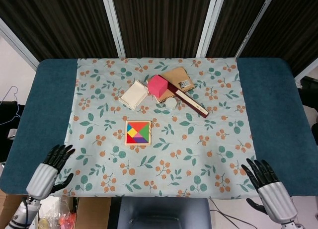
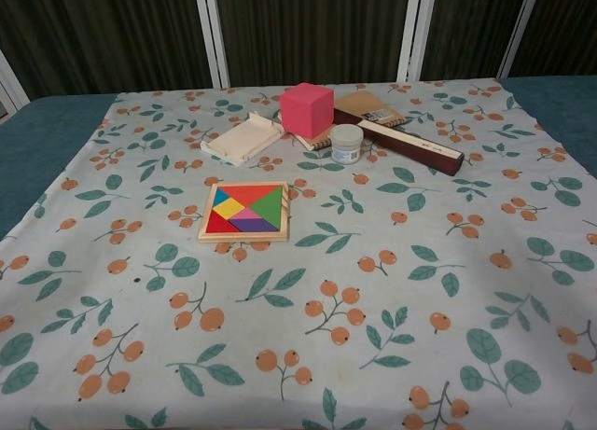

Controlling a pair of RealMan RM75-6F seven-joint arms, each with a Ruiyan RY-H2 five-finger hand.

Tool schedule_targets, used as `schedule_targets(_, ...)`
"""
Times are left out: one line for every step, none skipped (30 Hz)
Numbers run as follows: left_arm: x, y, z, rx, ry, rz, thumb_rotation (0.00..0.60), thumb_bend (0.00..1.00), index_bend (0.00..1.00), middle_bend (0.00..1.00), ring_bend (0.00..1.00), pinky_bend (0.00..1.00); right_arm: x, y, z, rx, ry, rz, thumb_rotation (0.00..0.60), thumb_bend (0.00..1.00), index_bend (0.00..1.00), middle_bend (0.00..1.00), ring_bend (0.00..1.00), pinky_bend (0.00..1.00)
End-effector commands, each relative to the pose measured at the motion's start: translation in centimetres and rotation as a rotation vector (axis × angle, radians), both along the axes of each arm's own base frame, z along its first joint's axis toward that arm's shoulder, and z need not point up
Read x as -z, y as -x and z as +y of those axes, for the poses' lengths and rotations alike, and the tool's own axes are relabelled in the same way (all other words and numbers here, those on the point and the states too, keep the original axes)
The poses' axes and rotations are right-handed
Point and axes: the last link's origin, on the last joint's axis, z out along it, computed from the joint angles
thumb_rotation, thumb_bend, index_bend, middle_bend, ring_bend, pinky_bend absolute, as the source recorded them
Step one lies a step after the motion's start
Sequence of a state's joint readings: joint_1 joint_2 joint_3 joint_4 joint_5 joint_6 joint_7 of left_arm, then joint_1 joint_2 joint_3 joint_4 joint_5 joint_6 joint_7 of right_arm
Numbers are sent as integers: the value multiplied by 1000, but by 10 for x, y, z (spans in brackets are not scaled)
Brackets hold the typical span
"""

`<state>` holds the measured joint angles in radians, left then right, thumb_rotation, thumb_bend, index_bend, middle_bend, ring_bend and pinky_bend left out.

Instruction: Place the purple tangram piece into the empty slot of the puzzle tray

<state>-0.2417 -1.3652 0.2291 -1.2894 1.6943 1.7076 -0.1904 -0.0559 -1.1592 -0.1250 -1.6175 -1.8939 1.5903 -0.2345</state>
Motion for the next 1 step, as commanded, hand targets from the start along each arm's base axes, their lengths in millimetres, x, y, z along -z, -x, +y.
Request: schedule_targets(-11, 9, -15, 2, -14, 9, 600, 393, 0, 28, 0, 40, 4, -2, 0, 3, -4, 0, 600, 121, 0, 0, 0, 0)
